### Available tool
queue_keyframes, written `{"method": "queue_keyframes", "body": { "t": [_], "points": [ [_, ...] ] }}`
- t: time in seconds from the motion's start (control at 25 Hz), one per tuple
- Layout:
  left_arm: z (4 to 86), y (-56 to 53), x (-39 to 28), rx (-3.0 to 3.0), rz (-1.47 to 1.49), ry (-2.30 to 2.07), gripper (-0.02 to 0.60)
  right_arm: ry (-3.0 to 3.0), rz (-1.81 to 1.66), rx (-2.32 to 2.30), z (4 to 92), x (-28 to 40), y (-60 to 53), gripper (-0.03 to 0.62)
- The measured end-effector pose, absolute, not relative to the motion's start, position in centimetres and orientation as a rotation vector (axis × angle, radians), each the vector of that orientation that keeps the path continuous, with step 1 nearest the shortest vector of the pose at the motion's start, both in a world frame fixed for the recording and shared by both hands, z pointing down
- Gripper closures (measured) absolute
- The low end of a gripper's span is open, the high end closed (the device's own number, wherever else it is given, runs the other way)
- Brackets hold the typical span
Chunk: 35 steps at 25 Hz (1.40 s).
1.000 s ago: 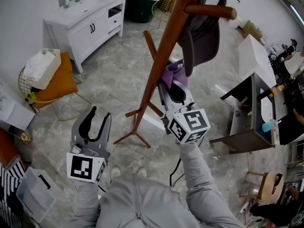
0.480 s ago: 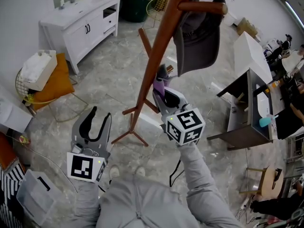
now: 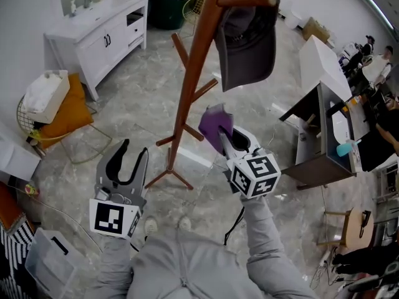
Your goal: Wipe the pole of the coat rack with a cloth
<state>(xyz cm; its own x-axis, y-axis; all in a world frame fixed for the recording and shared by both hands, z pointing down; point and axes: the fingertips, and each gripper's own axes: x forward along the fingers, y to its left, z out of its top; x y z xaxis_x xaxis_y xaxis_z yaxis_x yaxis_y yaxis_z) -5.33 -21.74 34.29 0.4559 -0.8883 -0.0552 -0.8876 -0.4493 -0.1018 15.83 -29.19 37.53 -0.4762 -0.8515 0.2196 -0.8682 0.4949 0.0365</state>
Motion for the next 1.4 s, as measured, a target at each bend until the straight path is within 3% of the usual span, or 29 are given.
{"method": "queue_keyframes", "body": {
  "t": [0.6, 1.04, 1.4],
  "points": [
    [33.5, -21.4, -2.9, -2.648, 0.009, 1.429, 0.402, -2.507, 0.111, 1.782, 33.8, 20.9, -22.4, 0.537],
    [33.3, -21.4, -4.9, -2.637, 0.019, 1.437, 0.402, -2.325, -0.238, 1.615, 32.7, 14.8, -28.1, 0.537],
    [34.2, -22.0, -9.0, -2.605, 0.021, 1.558, 0.402, -2.173, -0.14, 1.241, 38.8, 8.1, -31.8, 0.537]
  ]
}}
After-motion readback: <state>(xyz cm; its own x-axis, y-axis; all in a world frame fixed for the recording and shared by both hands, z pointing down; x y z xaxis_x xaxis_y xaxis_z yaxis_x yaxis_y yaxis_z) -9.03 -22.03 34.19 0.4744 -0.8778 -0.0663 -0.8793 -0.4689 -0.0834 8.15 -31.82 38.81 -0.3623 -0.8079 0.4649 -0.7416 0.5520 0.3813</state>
